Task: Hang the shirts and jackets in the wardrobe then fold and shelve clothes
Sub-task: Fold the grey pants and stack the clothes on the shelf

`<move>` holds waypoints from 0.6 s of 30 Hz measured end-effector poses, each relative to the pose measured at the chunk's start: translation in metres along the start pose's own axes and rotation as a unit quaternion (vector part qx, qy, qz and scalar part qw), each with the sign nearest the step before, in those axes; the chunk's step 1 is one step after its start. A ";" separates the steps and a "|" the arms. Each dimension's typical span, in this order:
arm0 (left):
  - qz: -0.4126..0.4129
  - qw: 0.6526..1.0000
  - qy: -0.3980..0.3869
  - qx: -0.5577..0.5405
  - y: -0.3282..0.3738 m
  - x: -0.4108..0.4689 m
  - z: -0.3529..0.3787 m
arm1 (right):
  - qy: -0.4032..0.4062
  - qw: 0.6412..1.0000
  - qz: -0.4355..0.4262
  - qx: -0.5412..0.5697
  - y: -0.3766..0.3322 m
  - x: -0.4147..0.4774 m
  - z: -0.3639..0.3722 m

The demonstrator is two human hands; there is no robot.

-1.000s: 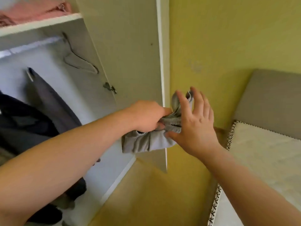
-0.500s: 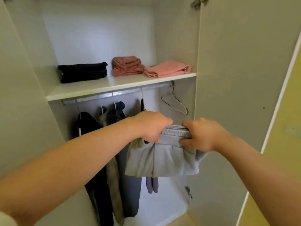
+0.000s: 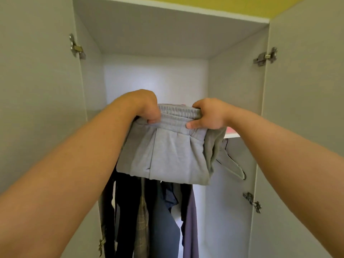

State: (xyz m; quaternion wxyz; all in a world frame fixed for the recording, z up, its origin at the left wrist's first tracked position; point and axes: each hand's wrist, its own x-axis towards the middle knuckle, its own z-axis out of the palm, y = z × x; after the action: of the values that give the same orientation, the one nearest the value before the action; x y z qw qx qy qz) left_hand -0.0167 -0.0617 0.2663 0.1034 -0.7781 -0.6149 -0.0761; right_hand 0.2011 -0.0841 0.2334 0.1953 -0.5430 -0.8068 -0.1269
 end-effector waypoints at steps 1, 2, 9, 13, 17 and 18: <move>-0.008 1.000 0.005 0.002 -0.004 0.006 -0.004 | 0.002 1.000 -0.003 -0.010 0.002 0.014 -0.001; -0.014 1.000 0.010 0.001 -0.009 0.013 -0.007 | 0.005 1.000 -0.007 -0.014 0.004 0.028 -0.001; -0.043 0.996 0.059 -0.056 -0.037 0.067 -0.008 | 0.007 0.998 -0.066 0.009 0.042 0.105 0.005; -0.074 0.993 0.078 -0.055 -0.040 0.091 -0.011 | -0.029 0.995 -0.075 0.067 0.059 0.141 0.004; -0.127 0.990 0.066 -0.011 -0.050 0.120 -0.007 | -0.059 0.990 -0.081 0.095 0.066 0.185 0.016; -0.137 0.989 0.060 -0.007 -0.054 0.129 -0.003 | -0.064 0.990 -0.083 0.093 0.066 0.198 0.024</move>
State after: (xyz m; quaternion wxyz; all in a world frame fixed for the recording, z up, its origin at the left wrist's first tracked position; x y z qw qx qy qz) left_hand -0.0393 0.0713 0.3043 0.1236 -0.6812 -0.7078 -0.1405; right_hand 0.1922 0.1148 0.3008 0.1818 -0.4605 -0.8683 -0.0316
